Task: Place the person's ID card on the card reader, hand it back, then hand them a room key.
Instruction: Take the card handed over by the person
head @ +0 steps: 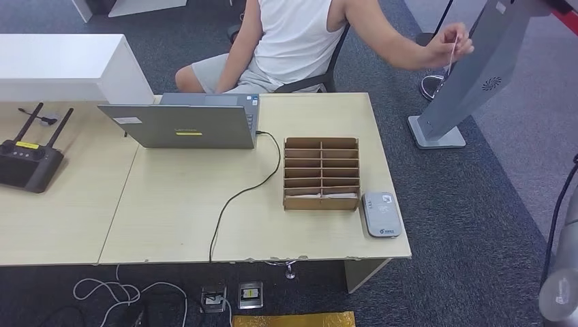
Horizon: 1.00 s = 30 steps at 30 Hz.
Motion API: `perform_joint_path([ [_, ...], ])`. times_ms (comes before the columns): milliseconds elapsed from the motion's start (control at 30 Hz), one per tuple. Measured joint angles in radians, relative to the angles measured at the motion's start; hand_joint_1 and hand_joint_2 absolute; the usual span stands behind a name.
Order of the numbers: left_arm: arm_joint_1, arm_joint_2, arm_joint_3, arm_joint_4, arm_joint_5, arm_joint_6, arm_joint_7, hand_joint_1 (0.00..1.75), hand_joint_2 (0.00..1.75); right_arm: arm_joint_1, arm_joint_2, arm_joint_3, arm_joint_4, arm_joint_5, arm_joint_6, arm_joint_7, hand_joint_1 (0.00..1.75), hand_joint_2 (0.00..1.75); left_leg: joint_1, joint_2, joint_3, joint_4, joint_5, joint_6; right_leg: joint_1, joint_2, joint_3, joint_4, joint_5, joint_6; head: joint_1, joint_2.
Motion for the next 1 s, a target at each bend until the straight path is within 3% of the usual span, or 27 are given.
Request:
perform_joint_path([
  [200,-0.02,0.002,-0.018,-0.001,-0.01,-0.023,0.01,0.0,0.0,0.029,0.087,0.304,-0.167,0.364,0.089,0.036,0.0,1.75,0.003,-0.003,-0.001,0.0,0.002,-0.003,0.003,-0.003,0.0,0.001,0.0,-0.001,0.0,0.0],
  [333,-0.027,0.009,-0.024,-0.001,-0.016,-0.024,0.01,0.0,0.0,0.052,0.156,0.464,-0.24,0.51,0.114,0.023,0.0,1.75,0.005,-0.004,-0.002,0.0,0.002,-0.004,0.005,-0.005,-0.001,0.001,0.0,-0.002,0.0,0.0],
  [633,-0.025,0.022,-0.025,-0.001,-0.014,-0.024,0.01,0.0,0.0,0.069,0.25,0.637,-0.275,0.538,0.117,0.001,0.0,1.75,0.005,-0.005,-0.003,0.0,0.002,-0.004,0.005,-0.007,-0.002,0.001,-0.001,-0.003,0.0,0.0],
  [1000,-0.022,0.03,-0.025,-0.001,-0.014,-0.033,0.01,0.0,0.0,0.078,0.292,0.711,-0.27,0.531,0.094,0.016,0.0,1.75,0.005,-0.005,-0.003,0.0,0.002,-0.004,0.005,-0.007,-0.002,0.0,-0.001,-0.003,0.0,0.0],
])
